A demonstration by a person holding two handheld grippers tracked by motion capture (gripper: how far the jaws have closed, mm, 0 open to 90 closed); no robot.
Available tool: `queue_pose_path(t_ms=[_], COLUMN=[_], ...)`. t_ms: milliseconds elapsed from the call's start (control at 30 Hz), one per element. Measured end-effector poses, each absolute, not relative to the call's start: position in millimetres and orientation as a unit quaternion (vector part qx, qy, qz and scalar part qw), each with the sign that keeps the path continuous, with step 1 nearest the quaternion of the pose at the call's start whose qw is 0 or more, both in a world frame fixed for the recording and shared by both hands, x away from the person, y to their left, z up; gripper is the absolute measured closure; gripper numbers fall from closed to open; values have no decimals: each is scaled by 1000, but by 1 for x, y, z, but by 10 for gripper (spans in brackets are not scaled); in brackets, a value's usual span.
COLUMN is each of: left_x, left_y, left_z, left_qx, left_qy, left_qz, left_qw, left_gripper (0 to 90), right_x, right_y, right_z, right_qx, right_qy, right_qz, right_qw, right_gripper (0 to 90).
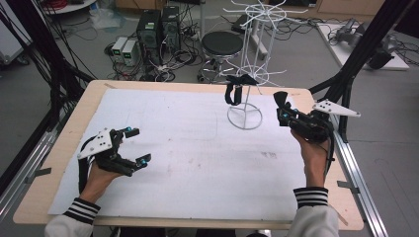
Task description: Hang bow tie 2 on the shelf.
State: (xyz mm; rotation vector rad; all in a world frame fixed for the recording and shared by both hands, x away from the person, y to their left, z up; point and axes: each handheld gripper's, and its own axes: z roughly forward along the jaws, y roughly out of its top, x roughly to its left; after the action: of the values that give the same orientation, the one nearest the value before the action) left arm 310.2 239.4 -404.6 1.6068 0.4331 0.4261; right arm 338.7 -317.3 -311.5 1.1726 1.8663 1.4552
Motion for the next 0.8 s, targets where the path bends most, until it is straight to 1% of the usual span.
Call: queue_pose_path(t_ms=[400, 800], left_x=[310, 311], left_y=[241, 242], left_z=[-405, -404], left_qx=[709, 708], left_qy=[191, 191], left_qz=[188, 188], left_qw=[652, 653], left_gripper=[17, 18], right_x=[352, 366], right_y=[-325, -323], right_z=[-297, -289], right_qx=[462, 470], right_qy=[651, 640], right_qz=[533, 536], right_qw=[281, 287], right_gripper=[771, 770])
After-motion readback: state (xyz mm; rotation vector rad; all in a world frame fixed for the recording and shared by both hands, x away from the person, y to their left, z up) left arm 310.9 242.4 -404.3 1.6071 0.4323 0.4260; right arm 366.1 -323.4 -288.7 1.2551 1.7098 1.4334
